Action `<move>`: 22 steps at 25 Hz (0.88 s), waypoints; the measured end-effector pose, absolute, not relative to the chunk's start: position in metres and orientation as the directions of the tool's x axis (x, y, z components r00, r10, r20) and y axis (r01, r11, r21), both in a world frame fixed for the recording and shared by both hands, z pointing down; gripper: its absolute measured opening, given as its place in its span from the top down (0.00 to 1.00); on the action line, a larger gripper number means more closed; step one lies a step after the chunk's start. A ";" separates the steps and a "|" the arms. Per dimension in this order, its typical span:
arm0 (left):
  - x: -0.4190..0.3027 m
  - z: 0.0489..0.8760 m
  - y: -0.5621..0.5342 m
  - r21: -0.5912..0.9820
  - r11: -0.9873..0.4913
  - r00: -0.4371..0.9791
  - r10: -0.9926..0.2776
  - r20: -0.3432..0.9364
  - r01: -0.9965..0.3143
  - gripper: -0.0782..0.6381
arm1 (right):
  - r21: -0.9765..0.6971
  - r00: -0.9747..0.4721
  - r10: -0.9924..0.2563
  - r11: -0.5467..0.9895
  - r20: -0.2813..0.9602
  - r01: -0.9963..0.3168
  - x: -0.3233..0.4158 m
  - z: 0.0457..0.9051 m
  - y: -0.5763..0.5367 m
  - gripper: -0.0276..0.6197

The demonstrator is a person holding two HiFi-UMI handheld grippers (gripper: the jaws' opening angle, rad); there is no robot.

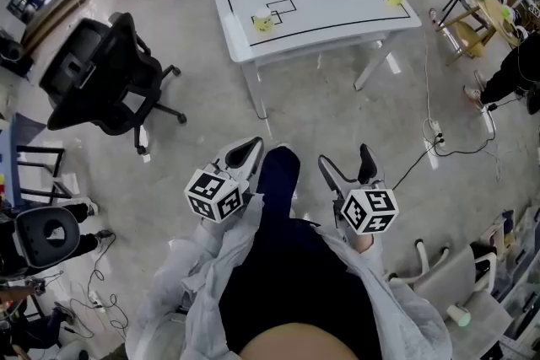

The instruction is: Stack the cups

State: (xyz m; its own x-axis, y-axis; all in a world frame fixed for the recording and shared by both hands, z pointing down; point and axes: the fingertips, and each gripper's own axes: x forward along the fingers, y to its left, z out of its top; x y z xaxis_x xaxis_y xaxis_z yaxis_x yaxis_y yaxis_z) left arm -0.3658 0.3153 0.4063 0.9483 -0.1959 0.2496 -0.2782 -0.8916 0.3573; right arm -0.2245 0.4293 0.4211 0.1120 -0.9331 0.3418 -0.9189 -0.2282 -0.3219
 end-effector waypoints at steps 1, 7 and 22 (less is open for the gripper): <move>-0.360 0.408 0.313 0.356 -0.894 0.949 -0.189 0.253 -0.273 0.90 | -0.324 0.111 -0.932 -0.229 0.344 -0.918 -0.222 0.423 0.428 0.19; -0.313 0.416 0.281 0.350 -0.907 0.955 -0.148 0.257 -0.235 0.90 | -0.327 0.127 -0.932 -0.243 0.340 -0.913 -0.188 0.429 0.399 0.20; -0.161 0.397 0.132 0.294 -0.930 0.957 -0.147 0.250 -0.220 0.90 | -0.339 0.154 -0.934 -0.266 0.322 -0.903 -0.039 0.411 0.250 0.23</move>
